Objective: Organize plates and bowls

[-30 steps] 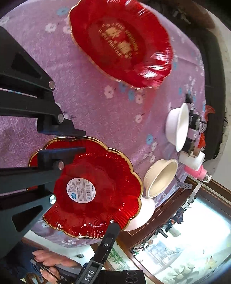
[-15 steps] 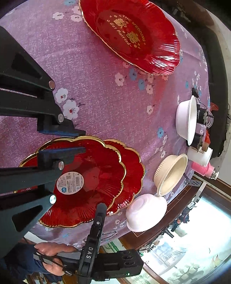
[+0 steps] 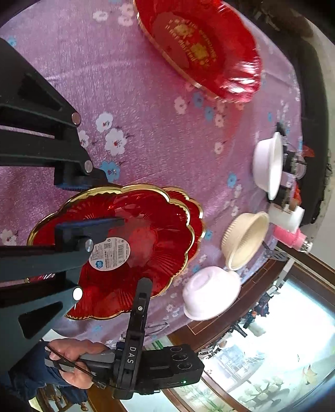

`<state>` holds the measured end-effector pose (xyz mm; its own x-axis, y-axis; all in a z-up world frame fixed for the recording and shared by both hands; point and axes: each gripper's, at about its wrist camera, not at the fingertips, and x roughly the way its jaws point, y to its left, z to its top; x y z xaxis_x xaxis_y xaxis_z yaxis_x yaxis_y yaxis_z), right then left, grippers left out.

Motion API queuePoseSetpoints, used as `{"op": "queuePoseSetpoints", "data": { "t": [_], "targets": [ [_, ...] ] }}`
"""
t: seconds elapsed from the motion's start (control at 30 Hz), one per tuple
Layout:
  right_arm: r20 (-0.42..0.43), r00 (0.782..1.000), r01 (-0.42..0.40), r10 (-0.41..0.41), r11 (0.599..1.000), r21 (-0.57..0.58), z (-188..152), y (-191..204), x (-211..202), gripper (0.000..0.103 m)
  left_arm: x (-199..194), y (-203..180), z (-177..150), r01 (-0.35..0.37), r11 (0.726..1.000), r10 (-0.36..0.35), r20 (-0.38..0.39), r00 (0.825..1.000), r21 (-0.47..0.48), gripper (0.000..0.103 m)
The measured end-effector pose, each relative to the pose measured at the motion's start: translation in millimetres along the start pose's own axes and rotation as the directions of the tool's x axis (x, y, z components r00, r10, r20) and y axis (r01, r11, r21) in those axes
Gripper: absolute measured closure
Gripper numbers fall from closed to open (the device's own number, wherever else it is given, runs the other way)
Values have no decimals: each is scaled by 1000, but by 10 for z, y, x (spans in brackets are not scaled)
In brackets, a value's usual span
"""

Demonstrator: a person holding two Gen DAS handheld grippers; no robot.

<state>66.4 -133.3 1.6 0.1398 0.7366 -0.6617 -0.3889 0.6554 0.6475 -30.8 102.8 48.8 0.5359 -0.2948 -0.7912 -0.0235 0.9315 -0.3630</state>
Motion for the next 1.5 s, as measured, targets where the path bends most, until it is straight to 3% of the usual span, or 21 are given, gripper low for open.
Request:
{"op": "queuePoseSetpoints", "data": {
  "t": [0.3,0.67,0.83,1.07,1.4,1.5],
  "targets": [
    [23,1000,12,-10,997,-74,11,374,13,93,-269,105,4,-64,998,65,65,996,-11,85],
    [-25,1000,7,-11,985,-170,141,971,382,93,-648,682,-34,-86,988,104,139,985,-129,84],
    [-14,1000,8,-12,976,-219,259,1343,620,93,-832,978,43,-115,977,146,176,973,-179,78],
    [-29,999,-19,13,978,-207,497,1624,1028,93,-908,1467,277,-152,950,211,200,957,-273,78],
    [17,998,58,-56,978,-200,935,1914,1607,92,-760,2098,779,-174,898,269,190,944,-404,73],
    [30,996,86,-81,978,-189,1033,1935,1754,92,-686,2188,866,-203,885,305,192,933,-419,71]
  ]
}}
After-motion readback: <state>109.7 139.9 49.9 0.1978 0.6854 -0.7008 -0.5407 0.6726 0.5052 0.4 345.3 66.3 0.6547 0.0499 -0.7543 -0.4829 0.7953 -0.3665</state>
